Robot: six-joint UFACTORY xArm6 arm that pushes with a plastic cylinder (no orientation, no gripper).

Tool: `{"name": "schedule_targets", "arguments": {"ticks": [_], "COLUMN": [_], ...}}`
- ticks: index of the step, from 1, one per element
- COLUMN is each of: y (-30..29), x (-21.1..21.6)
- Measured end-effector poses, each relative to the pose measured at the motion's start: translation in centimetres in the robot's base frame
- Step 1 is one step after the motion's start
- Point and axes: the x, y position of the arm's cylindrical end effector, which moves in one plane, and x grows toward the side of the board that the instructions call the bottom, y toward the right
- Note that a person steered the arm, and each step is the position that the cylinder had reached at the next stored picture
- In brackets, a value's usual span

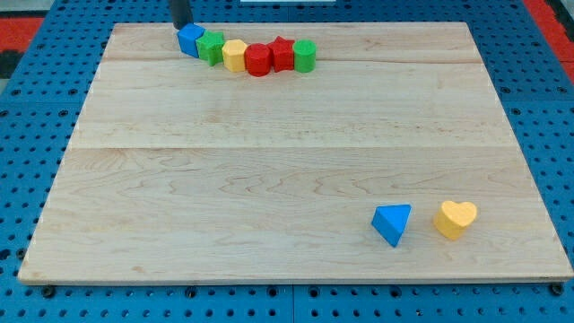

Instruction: Nudge the green star down a bit

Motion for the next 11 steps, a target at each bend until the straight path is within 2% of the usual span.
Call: {"name": "schedule_targets", "arguments": {"ticks": [2, 3, 5, 6, 7, 10, 11], "y": [8.3, 2.7, -0.4, 2.9, 4.4, 4.5, 4.0], "x": [0.2, 0.1, 1.7, 0.2, 1.3, 3.3, 0.7]}}
